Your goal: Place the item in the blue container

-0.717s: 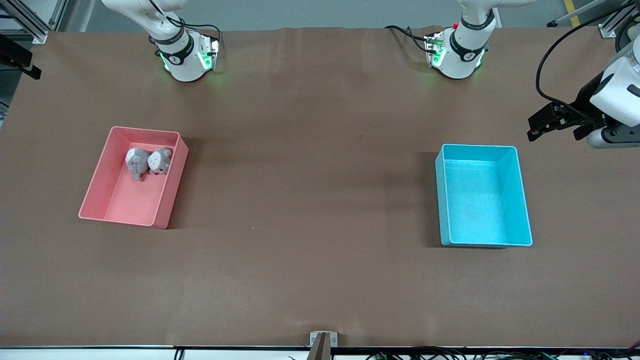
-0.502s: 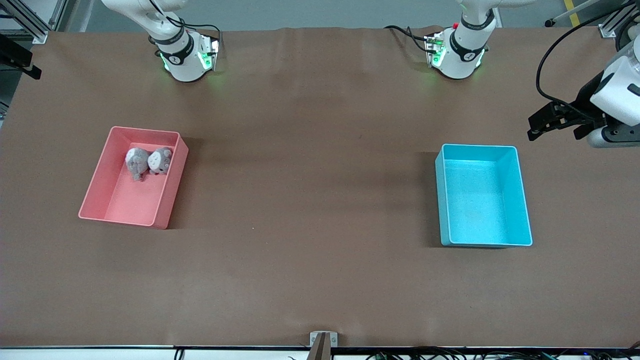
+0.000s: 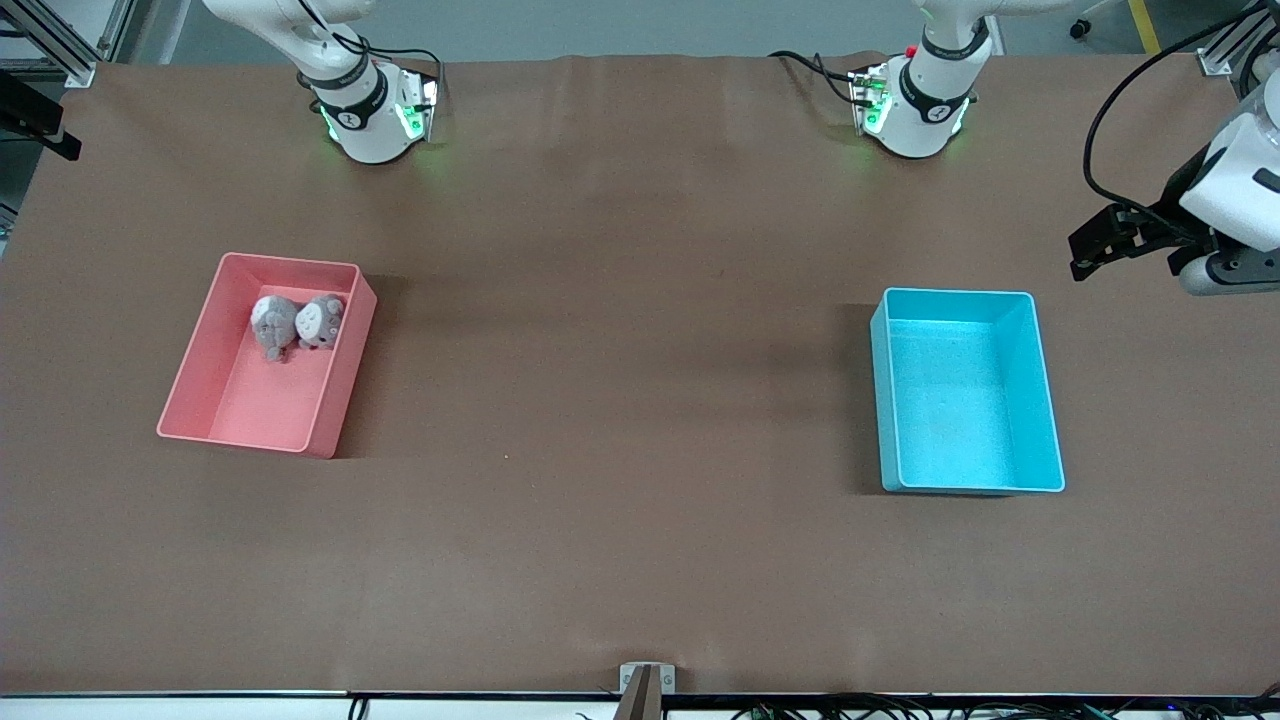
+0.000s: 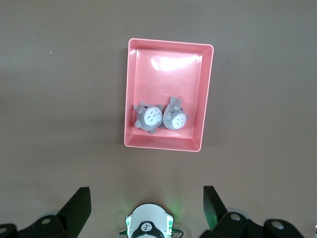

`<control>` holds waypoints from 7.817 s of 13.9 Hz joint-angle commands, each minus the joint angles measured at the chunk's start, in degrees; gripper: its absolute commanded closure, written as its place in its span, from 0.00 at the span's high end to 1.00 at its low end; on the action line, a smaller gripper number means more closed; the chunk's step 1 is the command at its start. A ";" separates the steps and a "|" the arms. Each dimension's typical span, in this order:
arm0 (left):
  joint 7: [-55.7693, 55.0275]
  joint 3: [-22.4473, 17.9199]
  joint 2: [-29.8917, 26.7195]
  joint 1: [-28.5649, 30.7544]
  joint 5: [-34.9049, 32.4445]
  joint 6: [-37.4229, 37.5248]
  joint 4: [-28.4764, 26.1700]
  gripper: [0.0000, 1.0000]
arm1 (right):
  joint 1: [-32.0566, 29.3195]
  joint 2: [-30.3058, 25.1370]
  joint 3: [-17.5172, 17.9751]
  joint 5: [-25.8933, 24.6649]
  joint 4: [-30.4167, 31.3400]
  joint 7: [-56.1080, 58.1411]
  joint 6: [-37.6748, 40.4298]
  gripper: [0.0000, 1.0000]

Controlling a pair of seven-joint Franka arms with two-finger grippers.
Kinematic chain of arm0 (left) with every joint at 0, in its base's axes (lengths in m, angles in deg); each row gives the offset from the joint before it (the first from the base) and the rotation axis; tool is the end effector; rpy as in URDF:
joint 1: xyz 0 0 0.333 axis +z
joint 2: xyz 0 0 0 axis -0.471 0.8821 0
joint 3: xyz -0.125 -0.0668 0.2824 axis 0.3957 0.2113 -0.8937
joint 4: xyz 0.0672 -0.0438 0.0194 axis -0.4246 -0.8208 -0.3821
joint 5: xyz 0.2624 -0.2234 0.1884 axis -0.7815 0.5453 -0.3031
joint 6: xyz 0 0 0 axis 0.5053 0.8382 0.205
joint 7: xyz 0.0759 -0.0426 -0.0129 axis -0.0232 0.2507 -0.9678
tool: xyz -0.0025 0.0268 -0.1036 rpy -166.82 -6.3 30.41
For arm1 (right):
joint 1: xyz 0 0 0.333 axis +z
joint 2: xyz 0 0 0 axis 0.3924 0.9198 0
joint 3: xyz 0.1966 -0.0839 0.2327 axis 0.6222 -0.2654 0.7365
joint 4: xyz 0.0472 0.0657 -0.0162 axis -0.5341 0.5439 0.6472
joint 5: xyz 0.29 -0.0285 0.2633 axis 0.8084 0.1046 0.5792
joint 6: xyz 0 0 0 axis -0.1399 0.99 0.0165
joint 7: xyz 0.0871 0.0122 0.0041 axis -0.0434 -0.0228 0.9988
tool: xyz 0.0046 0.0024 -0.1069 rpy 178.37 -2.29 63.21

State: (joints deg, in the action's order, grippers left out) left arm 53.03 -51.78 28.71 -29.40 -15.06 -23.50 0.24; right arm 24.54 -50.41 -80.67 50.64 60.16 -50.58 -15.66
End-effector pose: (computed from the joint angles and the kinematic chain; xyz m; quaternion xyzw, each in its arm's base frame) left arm 0.5564 -0.0685 0.6380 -0.9995 -0.0051 0.0001 0.0318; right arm 0.4720 -0.0585 0.7034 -0.9989 0.0143 0.0439 0.0067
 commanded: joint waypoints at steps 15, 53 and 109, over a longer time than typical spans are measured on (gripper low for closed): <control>0.21 0.86 -0.65 -0.02 0.51 -5.85 -8.43 1.00 | 0.14 -1.12 1.33 0.93 0.37 5.00 -2.59 1.00; -0.22 2.35 -0.82 0.16 1.22 -8.14 -12.20 1.00 | -1.17 8.63 -3.94 -3.46 54.41 -11.61 -60.92 1.00; -74.99 19.32 31.25 -9.60 8.60 -41.71 -9.57 1.00 | 43.13 52.14 4.40 12.88 -3.31 -98.28 -64.30 1.00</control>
State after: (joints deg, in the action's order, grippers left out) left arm -16.96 -32.68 58.46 -38.73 -7.57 -63.94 -10.40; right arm 69.14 2.82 -76.31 62.35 58.24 -151.18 -80.90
